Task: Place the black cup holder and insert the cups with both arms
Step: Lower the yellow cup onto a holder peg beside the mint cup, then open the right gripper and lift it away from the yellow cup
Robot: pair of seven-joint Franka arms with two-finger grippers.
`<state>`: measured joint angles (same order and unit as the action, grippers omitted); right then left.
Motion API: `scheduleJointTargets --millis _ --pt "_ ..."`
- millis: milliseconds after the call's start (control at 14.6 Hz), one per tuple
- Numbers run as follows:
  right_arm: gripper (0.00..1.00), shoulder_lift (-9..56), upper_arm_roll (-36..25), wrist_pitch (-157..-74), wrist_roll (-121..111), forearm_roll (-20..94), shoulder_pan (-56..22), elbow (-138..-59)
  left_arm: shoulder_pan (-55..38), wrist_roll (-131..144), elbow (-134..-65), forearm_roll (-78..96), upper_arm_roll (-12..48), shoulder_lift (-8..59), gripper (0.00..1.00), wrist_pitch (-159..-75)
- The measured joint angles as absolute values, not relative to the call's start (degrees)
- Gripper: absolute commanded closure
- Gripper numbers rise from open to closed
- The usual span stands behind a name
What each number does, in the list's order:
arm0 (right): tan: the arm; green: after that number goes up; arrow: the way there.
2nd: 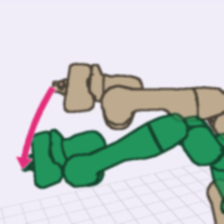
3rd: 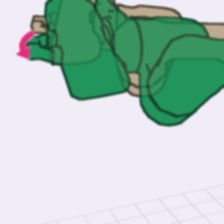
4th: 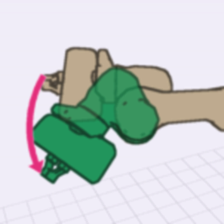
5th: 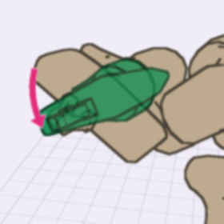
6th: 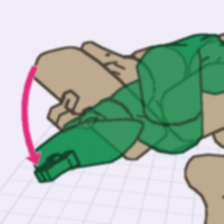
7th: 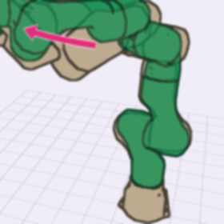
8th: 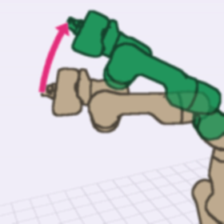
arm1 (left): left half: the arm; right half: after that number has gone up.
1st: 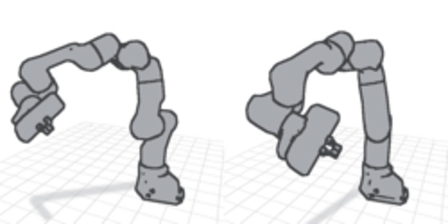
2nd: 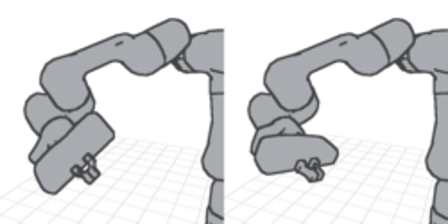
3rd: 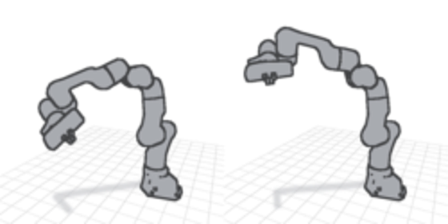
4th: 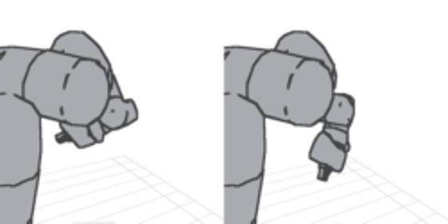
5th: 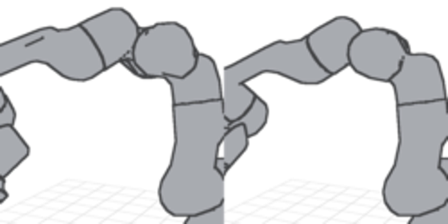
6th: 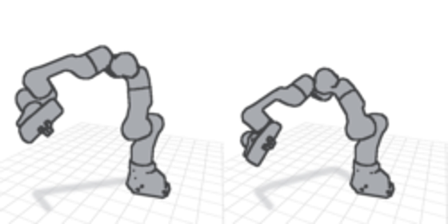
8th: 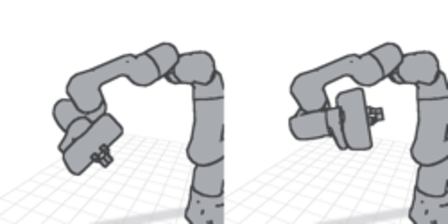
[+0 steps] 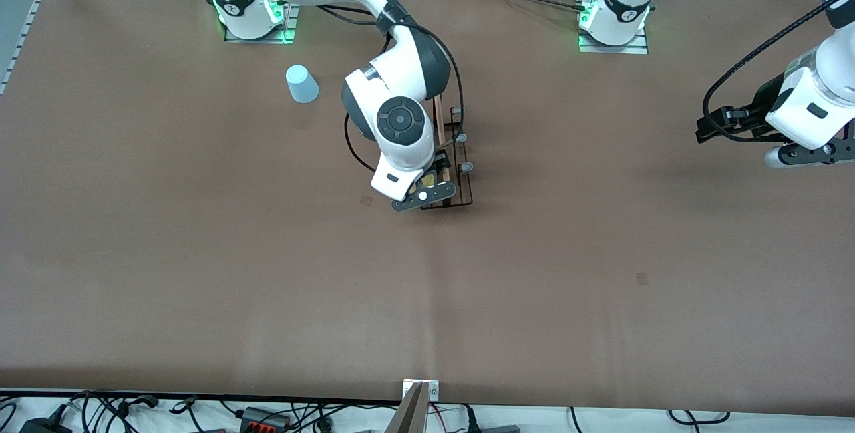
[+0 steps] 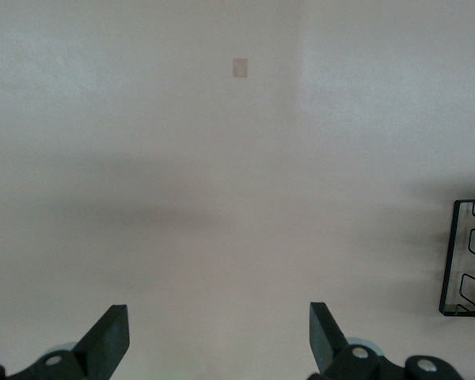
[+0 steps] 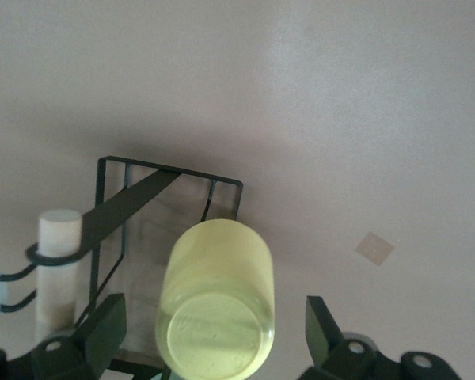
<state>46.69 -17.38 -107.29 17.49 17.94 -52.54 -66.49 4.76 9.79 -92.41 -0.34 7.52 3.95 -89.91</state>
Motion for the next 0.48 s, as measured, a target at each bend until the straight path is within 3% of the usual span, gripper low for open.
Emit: scheduleJointTargets --millis 480 --pt "0.0 42.9 -20.95 -106.47 18.25 17.92 -52.49 -66.03 4.63 9.79 -92.41 -0.34 8.08 3.82 0.0 -89.91"
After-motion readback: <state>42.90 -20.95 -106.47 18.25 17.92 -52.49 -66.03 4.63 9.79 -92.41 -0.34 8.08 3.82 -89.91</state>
